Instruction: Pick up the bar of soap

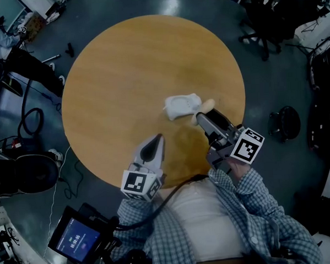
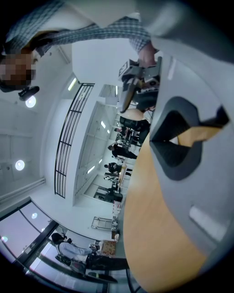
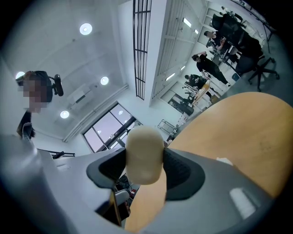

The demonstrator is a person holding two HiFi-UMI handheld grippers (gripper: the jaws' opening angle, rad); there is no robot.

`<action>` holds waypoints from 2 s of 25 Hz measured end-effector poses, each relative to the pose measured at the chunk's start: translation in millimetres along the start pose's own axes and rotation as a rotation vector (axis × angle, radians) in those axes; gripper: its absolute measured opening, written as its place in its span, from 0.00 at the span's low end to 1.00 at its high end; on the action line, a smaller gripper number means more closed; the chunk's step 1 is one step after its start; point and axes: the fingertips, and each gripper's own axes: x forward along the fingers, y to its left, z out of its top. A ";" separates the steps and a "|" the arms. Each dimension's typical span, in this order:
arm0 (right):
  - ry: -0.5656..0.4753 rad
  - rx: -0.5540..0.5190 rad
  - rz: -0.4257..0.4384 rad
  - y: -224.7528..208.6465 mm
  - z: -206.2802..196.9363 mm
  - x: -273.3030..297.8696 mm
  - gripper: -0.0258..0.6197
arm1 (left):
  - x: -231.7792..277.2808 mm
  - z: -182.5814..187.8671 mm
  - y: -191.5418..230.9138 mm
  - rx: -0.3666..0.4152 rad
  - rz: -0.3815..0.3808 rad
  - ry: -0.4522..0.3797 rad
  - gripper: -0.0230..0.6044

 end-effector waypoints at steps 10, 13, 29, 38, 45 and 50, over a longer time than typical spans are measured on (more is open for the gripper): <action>0.002 -0.014 -0.008 -0.6 -0.5 -3.1 0.44 | 0.0 -0.4 -0.2 0.001 -0.002 0.001 0.03; 0.002 0.000 0.000 0.9 -0.9 -3.2 0.44 | 0.0 -1.1 -0.3 0.001 -0.003 0.002 0.03; 0.017 -0.018 -0.009 -0.8 -2.8 -4.6 0.44 | -0.3 -3.6 -0.1 0.002 -0.002 0.010 0.03; 0.026 -0.012 -0.016 -4.4 -5.7 -4.7 0.44 | -1.3 -5.0 1.2 0.001 0.004 0.013 0.03; 0.035 -0.010 -0.014 -5.6 -5.1 -3.4 0.44 | -0.7 -5.4 1.6 -0.001 0.011 0.016 0.03; 0.037 -0.007 -0.012 -6.3 -5.8 -2.3 0.44 | -1.0 -5.5 2.3 -0.003 0.015 0.015 0.03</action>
